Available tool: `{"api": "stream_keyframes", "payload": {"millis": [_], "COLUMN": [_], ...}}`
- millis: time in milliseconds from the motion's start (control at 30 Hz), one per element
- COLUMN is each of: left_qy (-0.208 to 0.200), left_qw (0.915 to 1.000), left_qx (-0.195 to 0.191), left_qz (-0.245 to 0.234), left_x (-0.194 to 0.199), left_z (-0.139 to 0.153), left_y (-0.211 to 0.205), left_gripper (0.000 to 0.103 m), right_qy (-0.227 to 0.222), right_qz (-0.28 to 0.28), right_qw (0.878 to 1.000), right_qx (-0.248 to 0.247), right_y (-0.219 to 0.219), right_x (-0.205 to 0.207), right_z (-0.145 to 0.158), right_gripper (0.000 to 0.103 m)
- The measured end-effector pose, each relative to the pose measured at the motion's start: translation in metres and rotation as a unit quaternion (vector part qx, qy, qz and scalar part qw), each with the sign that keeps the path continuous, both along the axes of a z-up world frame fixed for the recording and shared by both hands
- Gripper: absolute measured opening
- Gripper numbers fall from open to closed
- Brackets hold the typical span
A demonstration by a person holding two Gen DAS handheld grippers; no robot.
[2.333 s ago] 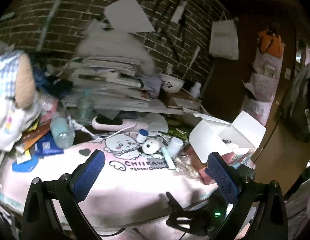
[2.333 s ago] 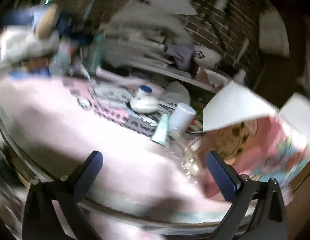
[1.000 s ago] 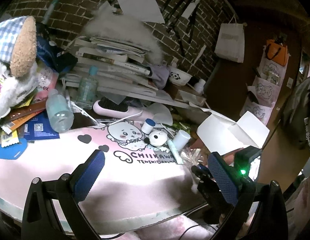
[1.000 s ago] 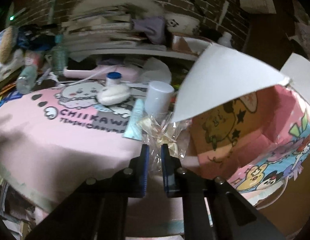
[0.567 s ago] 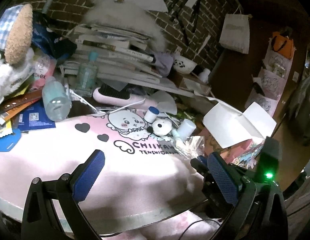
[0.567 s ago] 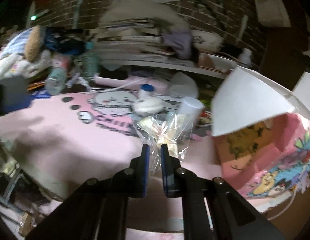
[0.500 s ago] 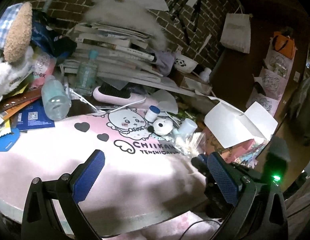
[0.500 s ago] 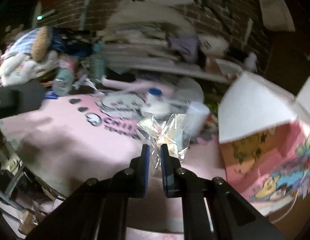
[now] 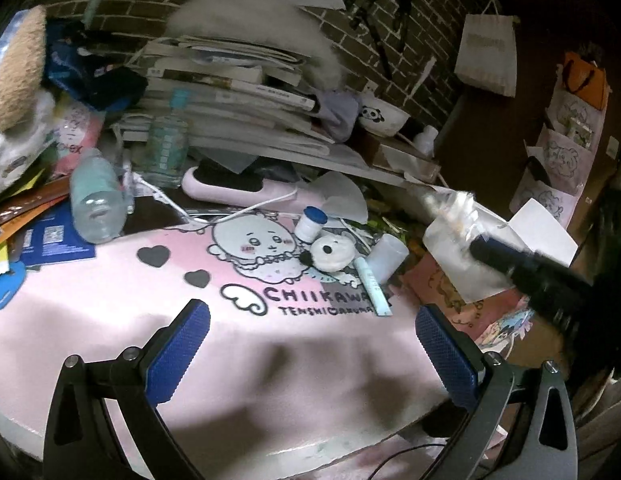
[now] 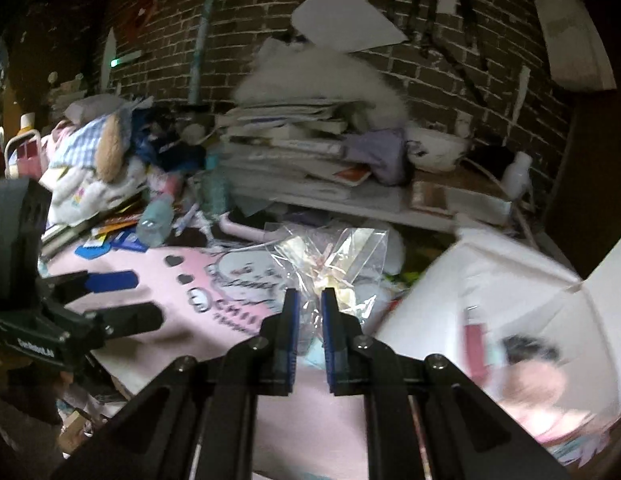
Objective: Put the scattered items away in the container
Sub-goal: 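Carry the clear bag into the white box and open the right gripper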
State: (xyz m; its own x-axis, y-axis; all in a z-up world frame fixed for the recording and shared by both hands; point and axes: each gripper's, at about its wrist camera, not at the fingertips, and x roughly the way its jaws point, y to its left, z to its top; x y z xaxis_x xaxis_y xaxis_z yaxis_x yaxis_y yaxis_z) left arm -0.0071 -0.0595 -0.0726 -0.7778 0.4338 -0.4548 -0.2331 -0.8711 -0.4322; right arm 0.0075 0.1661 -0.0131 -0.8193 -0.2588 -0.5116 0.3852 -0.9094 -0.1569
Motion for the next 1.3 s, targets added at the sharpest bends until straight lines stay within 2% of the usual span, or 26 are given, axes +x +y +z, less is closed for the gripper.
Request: {"api": "stream_keyframes", "payload": {"millis": [133,333,533,633,767,933,1100,1300], "left_qy": [0.003,0.003,0.005,0.005,0.003,-0.001,-0.003,-0.006], "left_qw": [1.0000,0.9999,0.9995,0.9993,0.9992,0.9990,0.9989,0.9991], "left_qx": [-0.005,-0.004,-0.011,-0.015,-0.020,-0.022,-0.022,-0.024], "left_qz": [-0.004,-0.013,-0.030,-0.033,-0.035,-0.038,-0.041,-0.035], "left_x": [-0.005,-0.015,-0.019,-0.019,-0.020,-0.021,-0.020,-0.021], "left_z": [0.002,0.005,0.009,0.010,0.010,0.009,0.007,0.006], "left_y": [0.009,0.021,0.033,0.038,0.042,0.045,0.046,0.044], "left_gripper": [0.103,0.103,0.103,0.103,0.103,0.103,0.103,0.103], "right_qy": [-0.017,-0.038,-0.012,-0.031,-0.085,-0.130,-0.184,-0.212], "right_qz": [-0.009,0.028,-0.008,-0.030,-0.047,-0.079,-0.093,-0.101], "right_qw": [1.000,0.996,0.999,0.999,0.995,0.985,0.971,0.963], "right_qx": [-0.009,-0.070,-0.048,-0.024,0.006,0.084,0.117,0.130], "right_y": [0.039,0.081,0.104,0.110,0.117,0.115,0.114,0.111], "right_x": [-0.011,-0.007,-0.001,-0.011,-0.029,-0.047,-0.065,-0.074], "right_z": [0.025,0.069,0.092,0.091,0.077,0.054,0.039,0.035], "right_gripper": [0.008,0.009,0.009,0.009,0.009,0.009,0.009,0.009]}}
